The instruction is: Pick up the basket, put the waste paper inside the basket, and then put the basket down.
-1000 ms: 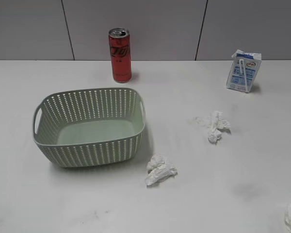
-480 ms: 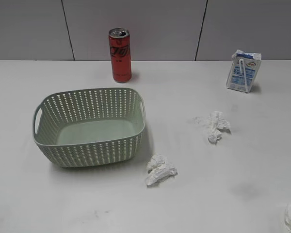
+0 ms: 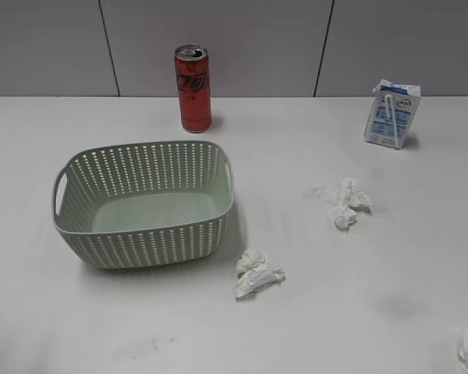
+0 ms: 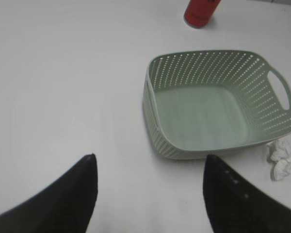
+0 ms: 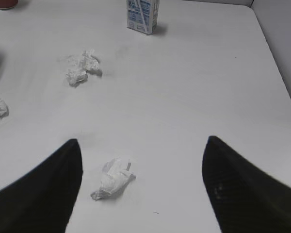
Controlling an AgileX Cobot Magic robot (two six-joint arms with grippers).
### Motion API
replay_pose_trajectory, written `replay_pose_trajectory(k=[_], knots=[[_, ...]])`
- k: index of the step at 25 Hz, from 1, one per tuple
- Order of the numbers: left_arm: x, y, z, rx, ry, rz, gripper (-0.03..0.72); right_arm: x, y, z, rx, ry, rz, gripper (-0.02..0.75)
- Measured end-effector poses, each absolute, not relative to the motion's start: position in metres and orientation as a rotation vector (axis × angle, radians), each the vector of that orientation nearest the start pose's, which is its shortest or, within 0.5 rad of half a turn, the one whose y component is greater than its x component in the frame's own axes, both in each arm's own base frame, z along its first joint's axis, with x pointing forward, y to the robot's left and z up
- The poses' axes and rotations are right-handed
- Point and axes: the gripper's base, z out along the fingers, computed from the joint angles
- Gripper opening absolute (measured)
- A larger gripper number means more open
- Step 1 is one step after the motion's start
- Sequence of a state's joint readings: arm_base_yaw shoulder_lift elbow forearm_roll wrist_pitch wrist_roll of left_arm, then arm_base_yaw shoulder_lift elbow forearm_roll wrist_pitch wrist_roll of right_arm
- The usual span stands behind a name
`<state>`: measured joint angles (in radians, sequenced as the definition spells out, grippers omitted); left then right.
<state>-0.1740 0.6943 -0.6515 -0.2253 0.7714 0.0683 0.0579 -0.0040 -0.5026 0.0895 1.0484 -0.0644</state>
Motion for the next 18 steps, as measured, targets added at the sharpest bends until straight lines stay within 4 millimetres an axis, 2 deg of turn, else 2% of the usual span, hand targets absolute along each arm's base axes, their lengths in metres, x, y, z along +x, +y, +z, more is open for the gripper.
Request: replay_pose_trajectory(k=[5,10,14,18], knots=[[0.181,-0.054,0.311,0.219,2.429,-0.328,0.518,-0.006,0.007,0.279,-0.127,2.020,0.103,0.582],[0.237,-0.072,0.302,0.239,2.621,-0.329,0.518,-0.006,0.007,0.279,-0.127,2.020,0.103,0.582],[0.271,-0.085,0.288,0.227,2.736,-0.226,0.518,-0.006,0.007,0.279,-0.127,2.020,0.103,0.582],[0.291,-0.102,0.268,0.221,2.807,-0.176,0.518,-0.006,0.007,0.279,-0.127,2.020,0.103,0.582]])
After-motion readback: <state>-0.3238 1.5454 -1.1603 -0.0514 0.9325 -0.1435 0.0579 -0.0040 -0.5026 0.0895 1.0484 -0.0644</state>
